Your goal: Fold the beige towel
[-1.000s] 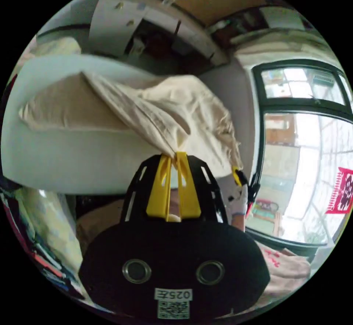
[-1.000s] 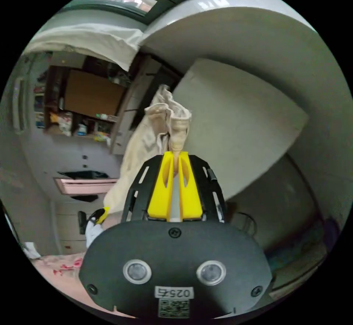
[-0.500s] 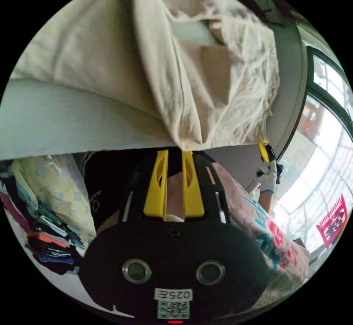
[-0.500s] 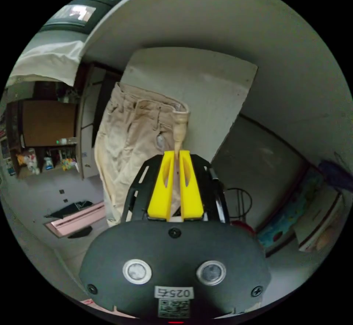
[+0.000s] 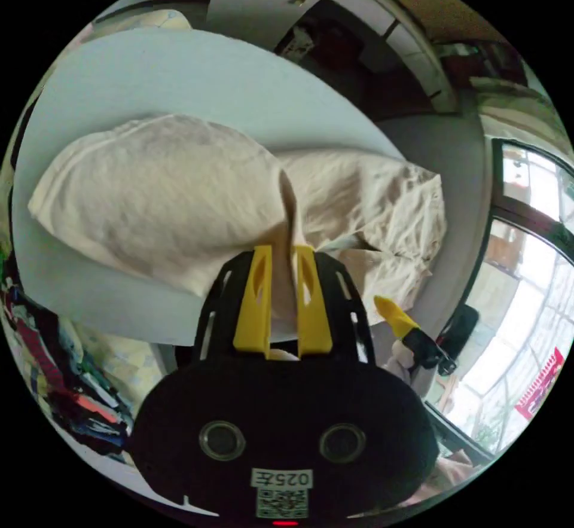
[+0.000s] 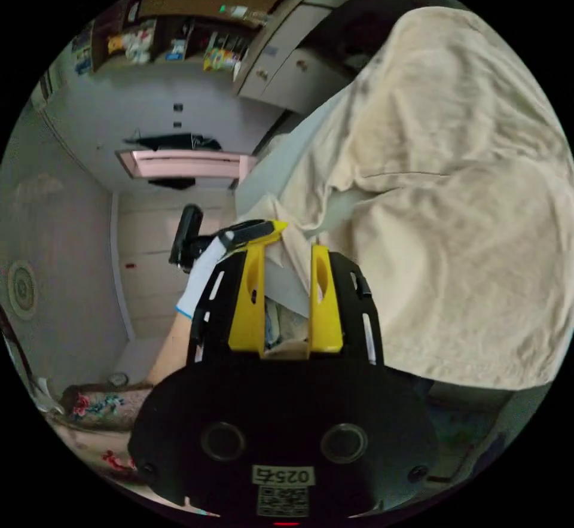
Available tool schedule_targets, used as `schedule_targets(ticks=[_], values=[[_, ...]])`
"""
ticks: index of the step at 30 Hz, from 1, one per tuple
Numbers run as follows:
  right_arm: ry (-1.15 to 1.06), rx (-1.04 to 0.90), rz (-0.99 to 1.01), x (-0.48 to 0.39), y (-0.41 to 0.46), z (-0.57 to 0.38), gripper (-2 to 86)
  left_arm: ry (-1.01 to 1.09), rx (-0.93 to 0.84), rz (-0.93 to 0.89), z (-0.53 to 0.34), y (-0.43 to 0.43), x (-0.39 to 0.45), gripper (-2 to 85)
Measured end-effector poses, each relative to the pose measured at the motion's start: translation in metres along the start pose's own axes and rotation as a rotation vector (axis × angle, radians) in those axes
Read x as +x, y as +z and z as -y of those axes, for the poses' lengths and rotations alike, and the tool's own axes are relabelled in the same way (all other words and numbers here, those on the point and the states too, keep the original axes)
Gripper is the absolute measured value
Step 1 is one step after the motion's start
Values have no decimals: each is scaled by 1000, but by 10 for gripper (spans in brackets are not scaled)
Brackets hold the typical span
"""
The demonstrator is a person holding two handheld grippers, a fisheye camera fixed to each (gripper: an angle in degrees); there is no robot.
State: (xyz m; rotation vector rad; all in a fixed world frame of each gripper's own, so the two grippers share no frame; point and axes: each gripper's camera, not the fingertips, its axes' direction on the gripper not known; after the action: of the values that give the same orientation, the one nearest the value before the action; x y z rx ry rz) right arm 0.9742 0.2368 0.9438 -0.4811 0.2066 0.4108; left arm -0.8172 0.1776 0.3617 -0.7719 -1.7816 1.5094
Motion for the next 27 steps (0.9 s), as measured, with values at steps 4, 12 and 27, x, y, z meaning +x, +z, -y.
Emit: schedule_targets(ticks=[4,12,27], values=[[-75,-112,-112,-14,67,6,96,51,45,-214,-24,-51,-21,-12],[-129,-190,0,-15,122,5,87,-95,87,-370,-184,-127,-170,-14],[-532,-319,-354,-46,244,110,202,-160,471,-451,-291,-245,-255,49]])
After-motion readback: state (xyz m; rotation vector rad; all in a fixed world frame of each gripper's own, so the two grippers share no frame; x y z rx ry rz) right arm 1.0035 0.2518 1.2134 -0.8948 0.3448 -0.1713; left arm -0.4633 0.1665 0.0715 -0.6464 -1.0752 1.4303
